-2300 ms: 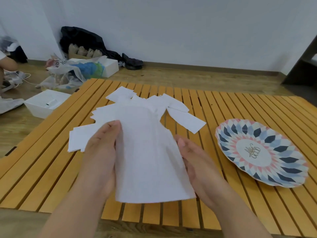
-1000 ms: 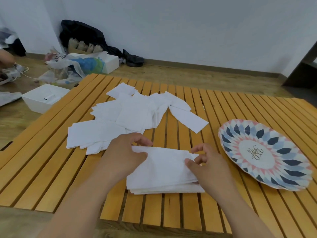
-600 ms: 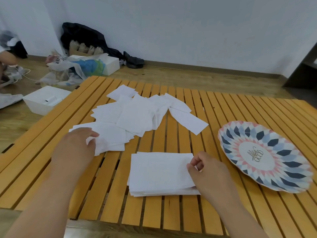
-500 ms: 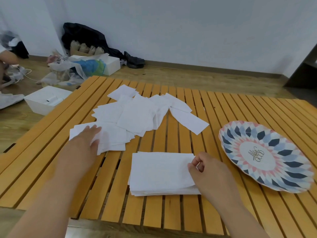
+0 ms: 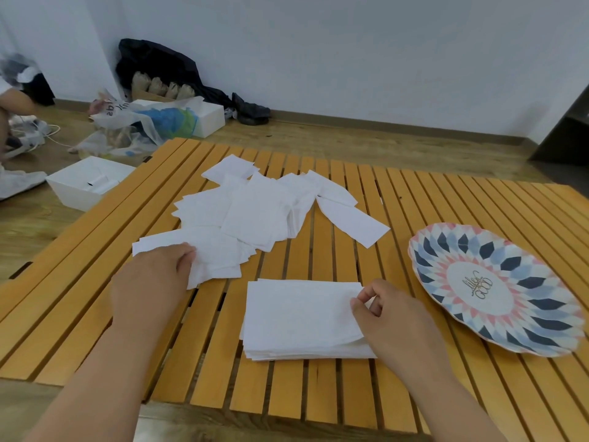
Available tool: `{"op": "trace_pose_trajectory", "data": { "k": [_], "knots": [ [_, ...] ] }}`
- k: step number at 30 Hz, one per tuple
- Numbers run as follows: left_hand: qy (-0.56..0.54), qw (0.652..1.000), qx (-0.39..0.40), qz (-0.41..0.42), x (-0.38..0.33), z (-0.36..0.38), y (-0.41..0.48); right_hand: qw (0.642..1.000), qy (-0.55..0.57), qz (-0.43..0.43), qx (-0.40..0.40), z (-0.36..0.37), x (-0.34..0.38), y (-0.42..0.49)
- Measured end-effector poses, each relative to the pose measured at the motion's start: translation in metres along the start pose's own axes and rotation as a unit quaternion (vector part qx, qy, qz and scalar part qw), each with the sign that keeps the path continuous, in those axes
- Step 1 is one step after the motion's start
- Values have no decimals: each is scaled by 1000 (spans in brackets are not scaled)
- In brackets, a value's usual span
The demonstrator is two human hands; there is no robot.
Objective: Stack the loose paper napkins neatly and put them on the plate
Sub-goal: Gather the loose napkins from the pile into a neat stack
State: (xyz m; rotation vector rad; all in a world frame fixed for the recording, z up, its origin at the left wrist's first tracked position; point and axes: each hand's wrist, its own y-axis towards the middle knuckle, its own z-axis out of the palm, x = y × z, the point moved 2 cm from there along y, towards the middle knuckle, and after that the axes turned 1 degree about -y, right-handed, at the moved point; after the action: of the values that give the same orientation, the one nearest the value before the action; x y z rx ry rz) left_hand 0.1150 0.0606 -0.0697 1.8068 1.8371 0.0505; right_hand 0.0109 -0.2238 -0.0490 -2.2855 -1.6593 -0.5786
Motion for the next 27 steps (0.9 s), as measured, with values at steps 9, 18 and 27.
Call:
{"op": "trace_pose_trajectory", "data": {
  "k": [9,18,27],
  "knots": [
    [-186,975,-121,-35,-31,-50,10,994,-36,-23,-102,-11,5,-1],
    [-179,938,-13,297,-124,-60,-37,689,692,135,169,-23,25,-1],
    [-346,912,209,68,-120,-35,-39,700,694,82,146,-28,17,-2]
  ]
}}
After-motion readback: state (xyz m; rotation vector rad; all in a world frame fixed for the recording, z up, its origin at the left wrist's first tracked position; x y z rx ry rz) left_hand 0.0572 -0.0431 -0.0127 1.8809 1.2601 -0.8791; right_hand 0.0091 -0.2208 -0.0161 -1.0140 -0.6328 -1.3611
